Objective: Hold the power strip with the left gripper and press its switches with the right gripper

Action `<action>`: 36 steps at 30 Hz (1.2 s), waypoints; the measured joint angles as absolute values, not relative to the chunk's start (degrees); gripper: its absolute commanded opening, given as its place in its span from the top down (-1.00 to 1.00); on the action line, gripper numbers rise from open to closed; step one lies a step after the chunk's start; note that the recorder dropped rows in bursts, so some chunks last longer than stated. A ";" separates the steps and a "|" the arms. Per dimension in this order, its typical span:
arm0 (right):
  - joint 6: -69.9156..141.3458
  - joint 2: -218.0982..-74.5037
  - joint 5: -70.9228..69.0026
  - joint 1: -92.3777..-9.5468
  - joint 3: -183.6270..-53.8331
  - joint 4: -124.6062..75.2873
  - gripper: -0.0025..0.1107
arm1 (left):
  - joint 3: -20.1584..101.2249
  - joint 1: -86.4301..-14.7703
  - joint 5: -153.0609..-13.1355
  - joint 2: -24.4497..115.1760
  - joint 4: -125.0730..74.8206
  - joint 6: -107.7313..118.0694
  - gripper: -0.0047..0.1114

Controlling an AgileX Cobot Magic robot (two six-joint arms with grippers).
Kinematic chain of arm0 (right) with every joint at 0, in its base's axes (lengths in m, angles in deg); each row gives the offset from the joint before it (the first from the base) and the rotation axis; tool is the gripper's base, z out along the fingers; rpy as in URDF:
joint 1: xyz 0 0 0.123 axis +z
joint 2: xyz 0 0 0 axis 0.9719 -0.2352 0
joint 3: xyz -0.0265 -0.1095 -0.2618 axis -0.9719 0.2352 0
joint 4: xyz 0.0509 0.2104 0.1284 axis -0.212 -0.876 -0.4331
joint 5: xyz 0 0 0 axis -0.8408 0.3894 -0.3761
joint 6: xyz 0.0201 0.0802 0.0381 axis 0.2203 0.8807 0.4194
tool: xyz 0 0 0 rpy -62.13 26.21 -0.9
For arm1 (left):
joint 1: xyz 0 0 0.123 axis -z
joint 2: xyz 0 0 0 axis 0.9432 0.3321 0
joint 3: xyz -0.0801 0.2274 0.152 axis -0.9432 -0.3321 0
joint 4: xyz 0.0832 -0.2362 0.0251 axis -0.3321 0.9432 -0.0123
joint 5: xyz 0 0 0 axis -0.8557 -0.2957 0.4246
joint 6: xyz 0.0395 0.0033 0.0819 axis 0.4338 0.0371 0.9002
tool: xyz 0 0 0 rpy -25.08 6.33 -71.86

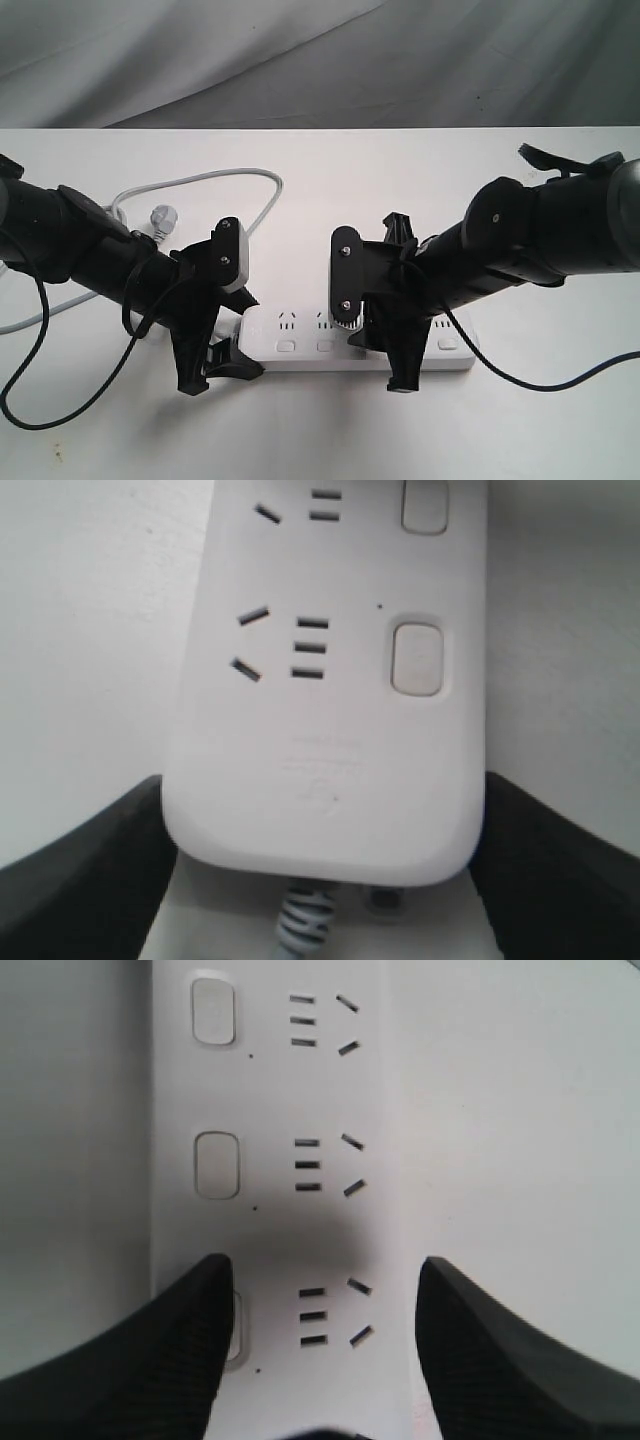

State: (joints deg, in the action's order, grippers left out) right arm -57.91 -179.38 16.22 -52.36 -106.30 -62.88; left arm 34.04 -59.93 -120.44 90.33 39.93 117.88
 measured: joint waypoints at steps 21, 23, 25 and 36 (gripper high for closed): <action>-61.47 -179.51 13.89 -52.36 -104.87 -61.72 0.04 | 34.04 -59.93 -120.44 90.33 39.93 117.88 0.16; -61.47 -179.26 13.76 -52.36 -104.87 -61.82 0.04 | 34.04 -59.93 -120.44 90.33 39.93 117.88 0.16; -61.47 -178.65 13.76 -52.36 -104.82 -61.70 0.04 | 34.04 -59.93 -120.44 90.33 39.93 117.88 0.16; -56.48 -170.60 15.93 -54.76 -104.12 -60.95 0.04 | 34.04 -59.93 -120.44 90.33 39.93 117.88 0.16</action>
